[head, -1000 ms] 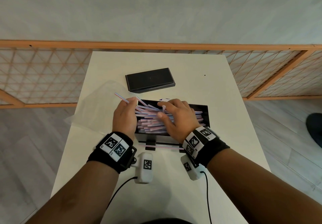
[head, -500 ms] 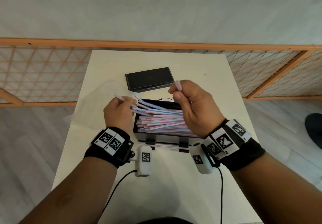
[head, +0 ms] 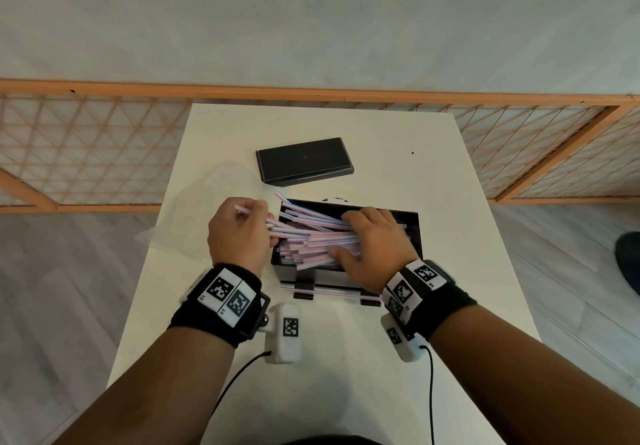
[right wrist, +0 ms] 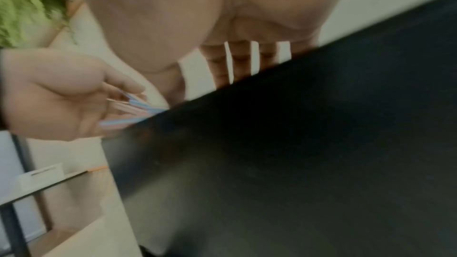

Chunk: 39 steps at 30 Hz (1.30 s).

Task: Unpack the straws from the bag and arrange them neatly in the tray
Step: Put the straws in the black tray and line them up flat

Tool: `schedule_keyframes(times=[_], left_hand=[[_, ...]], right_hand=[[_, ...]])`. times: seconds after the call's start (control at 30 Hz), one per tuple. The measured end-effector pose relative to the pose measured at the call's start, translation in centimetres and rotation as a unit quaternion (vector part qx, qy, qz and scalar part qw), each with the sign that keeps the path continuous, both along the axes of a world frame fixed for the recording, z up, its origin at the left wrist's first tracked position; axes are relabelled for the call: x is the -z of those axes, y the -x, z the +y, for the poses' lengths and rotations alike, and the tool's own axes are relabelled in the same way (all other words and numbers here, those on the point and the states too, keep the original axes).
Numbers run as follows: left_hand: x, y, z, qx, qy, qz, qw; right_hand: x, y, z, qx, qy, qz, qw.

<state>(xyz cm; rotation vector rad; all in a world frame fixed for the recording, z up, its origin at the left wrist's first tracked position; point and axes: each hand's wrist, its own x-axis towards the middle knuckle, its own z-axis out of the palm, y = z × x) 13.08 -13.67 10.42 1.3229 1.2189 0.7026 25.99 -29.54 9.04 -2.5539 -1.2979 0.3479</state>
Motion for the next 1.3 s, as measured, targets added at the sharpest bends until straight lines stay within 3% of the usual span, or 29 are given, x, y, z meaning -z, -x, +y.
schedule_keyframes(times=[0.2,0.43,0.67,0.83,1.0,1.17,1.3], left_hand=[[0.7,0.3,-1.7,0.057,-0.015,0.016,0.998],[1.2,0.0,-1.4,0.142,-0.149,0.121,0.971],[1.3,-0.5,-1.6,0.155,-0.172,0.135,0.963],[0.3,-1.2,-3.0,0.209,-0.234,0.150,0.938],[0.8,-1.2,-2.0,0.171,-0.170,0.167,0.956],[1.5,-1.3,-2.2,0.264,-0.290,0.209,0.896],[2.1,-0.8,-2.5,0.293,-0.294,0.223,0.882]], right_hand=[[1.1,-0.7,-0.8,0.013,0.094,0.032,0.995],[1.2,-0.3,-0.5,-0.003,0.015,0.017,1.000],[1.1,-0.3,0.1,-0.008,0.133,0.011,0.991],[0.7,0.4,1.6,-0.021,0.113,0.015,0.993],[-0.2,0.2,1.9,-0.013,0.140,0.022,0.990],[-0.5,0.0,2.5,-0.005,0.226,-0.010,0.974],[-0.3,-0.1,1.9,-0.009,0.209,-0.029,0.978]])
